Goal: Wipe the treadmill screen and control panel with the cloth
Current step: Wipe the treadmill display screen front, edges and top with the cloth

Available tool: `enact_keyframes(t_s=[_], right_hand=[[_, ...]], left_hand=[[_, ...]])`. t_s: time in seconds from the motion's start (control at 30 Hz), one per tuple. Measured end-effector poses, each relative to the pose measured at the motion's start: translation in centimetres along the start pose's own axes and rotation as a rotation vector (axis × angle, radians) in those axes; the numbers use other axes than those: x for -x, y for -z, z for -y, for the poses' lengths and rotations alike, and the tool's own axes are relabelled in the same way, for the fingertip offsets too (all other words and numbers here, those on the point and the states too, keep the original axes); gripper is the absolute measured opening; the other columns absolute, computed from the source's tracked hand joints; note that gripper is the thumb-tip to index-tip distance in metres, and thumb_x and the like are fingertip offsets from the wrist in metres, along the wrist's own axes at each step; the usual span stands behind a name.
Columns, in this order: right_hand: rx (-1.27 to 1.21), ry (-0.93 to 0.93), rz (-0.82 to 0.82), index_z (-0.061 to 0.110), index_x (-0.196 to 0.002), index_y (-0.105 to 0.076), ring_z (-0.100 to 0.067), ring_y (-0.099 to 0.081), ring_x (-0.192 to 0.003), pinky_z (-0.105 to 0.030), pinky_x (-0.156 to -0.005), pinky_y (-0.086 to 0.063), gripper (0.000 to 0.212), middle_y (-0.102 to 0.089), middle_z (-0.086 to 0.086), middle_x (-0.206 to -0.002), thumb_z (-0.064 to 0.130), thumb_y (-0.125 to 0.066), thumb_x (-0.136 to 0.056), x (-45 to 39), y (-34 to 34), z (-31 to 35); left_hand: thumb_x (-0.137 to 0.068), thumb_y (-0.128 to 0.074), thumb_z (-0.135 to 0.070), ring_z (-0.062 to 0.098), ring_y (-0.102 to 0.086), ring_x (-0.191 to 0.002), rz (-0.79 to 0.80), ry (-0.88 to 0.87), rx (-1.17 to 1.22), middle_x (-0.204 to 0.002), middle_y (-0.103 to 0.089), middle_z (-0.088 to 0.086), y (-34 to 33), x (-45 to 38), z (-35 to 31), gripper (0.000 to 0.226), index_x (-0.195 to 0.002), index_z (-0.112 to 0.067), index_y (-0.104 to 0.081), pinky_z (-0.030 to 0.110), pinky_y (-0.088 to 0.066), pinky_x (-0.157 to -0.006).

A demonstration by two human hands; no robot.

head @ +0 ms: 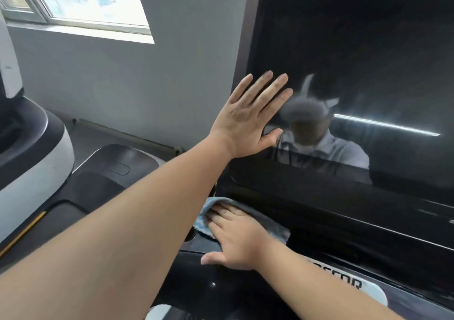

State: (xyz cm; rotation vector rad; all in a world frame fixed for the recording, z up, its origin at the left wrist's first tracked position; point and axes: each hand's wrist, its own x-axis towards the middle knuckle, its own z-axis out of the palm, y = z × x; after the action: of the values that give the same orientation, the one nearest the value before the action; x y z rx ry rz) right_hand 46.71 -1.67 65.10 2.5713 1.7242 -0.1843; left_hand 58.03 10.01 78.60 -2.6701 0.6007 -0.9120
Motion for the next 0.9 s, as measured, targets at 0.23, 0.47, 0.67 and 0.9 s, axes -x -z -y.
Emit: enact_keyframes(t_s=[0.23,0.47,0.67,0.9], right_hand=[[-0.049,-0.067,-0.105,0.015,-0.103,-0.071,-0.021,-0.060,-0.101,-0.034,-0.097,-0.049,0.068,-0.066,0.003,-0.104,0.071,-0.033,-0.093,6.7,0.3,-2.5],[-0.037,0.011,-0.057,0.009,-0.093,-0.068,-0.024,-0.040,-0.142,-0.040,-0.113,-0.040,0.069,-0.039,-0.011,-0.157,0.070,-0.035,-0.097,6.0,1.4,-4.0],[0.066,0.117,0.019,0.000,-0.154,-0.029,-0.025,-0.007,-0.154,-0.040,-0.123,0.007,0.102,-0.023,-0.020,-0.162,0.077,-0.009,-0.090,-1.4,-0.3,-1.9],[-0.025,-0.007,0.007,0.008,-0.156,-0.027,-0.018,-0.009,-0.154,-0.033,-0.122,0.000,0.099,-0.018,-0.008,-0.165,0.082,-0.023,-0.090,7.4,0.0,-3.8]], left_hand=[[-0.096,-0.037,-0.053,0.033,-0.014,-0.152,0.000,0.001,-0.001,-0.164,-0.019,0.010,-0.1,0.0,0.0,0.073,-0.156,-0.015,-0.024,0.053,-0.012,-0.122],[-0.095,-0.040,-0.052,0.033,-0.018,-0.151,-0.039,0.001,0.016,-0.163,-0.023,0.010,-0.4,0.0,0.0,0.071,-0.155,-0.015,-0.030,0.052,-0.013,-0.122],[-0.096,-0.035,-0.054,0.033,-0.015,-0.151,-0.001,0.002,-0.020,-0.164,-0.020,0.010,0.0,-0.1,0.0,0.072,-0.156,-0.015,-0.026,0.052,-0.011,-0.122],[-0.096,-0.038,-0.053,0.033,-0.017,-0.151,-0.019,0.005,-0.020,-0.163,-0.022,0.010,-0.2,0.0,-0.1,0.072,-0.156,-0.015,-0.027,0.053,-0.013,-0.122]])
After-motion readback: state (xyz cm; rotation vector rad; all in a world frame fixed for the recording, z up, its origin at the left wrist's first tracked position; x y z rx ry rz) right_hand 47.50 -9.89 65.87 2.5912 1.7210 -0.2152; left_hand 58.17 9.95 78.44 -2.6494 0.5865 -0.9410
